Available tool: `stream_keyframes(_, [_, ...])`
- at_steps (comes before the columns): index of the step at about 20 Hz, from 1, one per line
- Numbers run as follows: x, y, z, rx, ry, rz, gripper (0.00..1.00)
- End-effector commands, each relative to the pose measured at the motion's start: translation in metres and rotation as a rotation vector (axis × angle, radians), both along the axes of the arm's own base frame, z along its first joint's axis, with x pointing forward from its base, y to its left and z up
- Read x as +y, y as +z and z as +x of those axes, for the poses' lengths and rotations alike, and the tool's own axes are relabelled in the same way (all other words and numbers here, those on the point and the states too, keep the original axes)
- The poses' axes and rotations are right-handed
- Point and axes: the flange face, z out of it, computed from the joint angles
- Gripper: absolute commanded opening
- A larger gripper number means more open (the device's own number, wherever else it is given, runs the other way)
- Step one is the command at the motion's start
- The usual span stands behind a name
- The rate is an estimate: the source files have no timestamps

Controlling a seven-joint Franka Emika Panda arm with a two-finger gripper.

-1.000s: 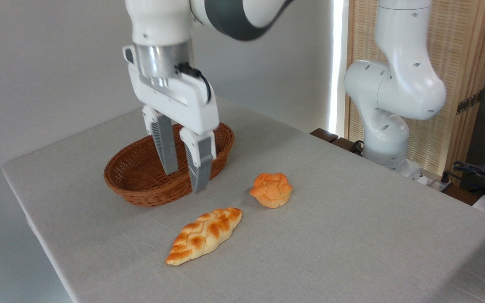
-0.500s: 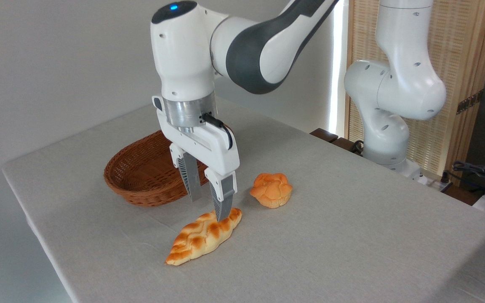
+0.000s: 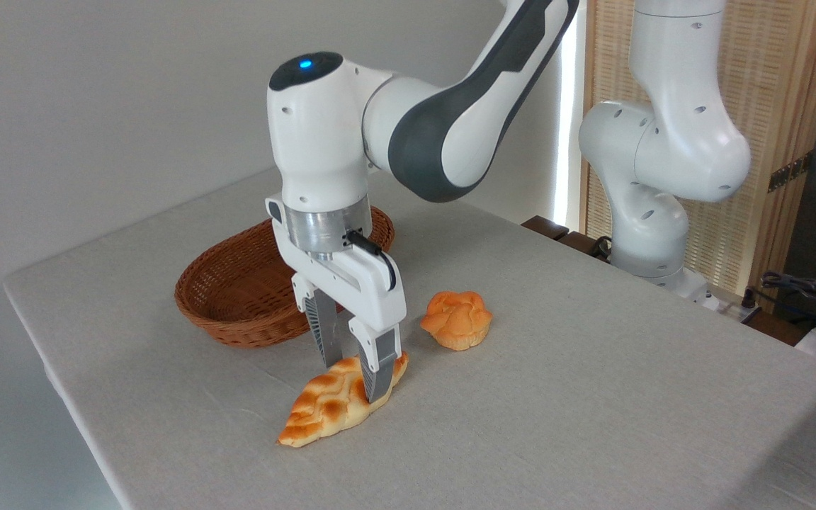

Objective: Put bread into the basket
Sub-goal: 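Close the gripper on the middle of the braided loaf, then lift the braided loaf and carry it over the wicker basket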

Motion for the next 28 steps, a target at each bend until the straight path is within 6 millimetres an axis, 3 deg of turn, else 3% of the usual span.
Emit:
stream_keyframes(1, [0.004,-0.009,0.006,-0.016,-0.002,-0.005,0.7])
stream_keyframes(4, [0.004,-0.006,0.011,-0.057,0.001,-0.008,0.49])
stream_keyframes(6, [0.004,-0.011,0.012,-0.05,-0.002,-0.006,0.46])
stream_keyframes(8, [0.004,-0.019,0.014,-0.034,-0.003,-0.005,0.38])
stream_keyframes(10, [0.004,-0.018,0.014,-0.036,-0.003,-0.005,0.26])
stream_keyframes(14, [0.004,-0.019,0.016,-0.036,-0.006,-0.004,0.14])
stream_keyframes(15, [0.004,-0.017,0.017,-0.039,-0.004,-0.008,0.06])
stream_keyframes(19, [-0.002,0.014,0.036,-0.058,0.001,-0.018,0.05])
stream_keyframes(21, [-0.019,0.039,0.049,-0.043,-0.006,-0.053,0.08])
stream_keyframes(24, [-0.028,0.072,0.064,-0.013,0.015,-0.093,0.1])
stream_keyframes(26, [-0.051,0.095,0.065,-0.014,0.017,-0.11,0.13])
stream_keyframes(28, [-0.075,0.106,0.062,-0.01,-0.006,-0.13,0.17])
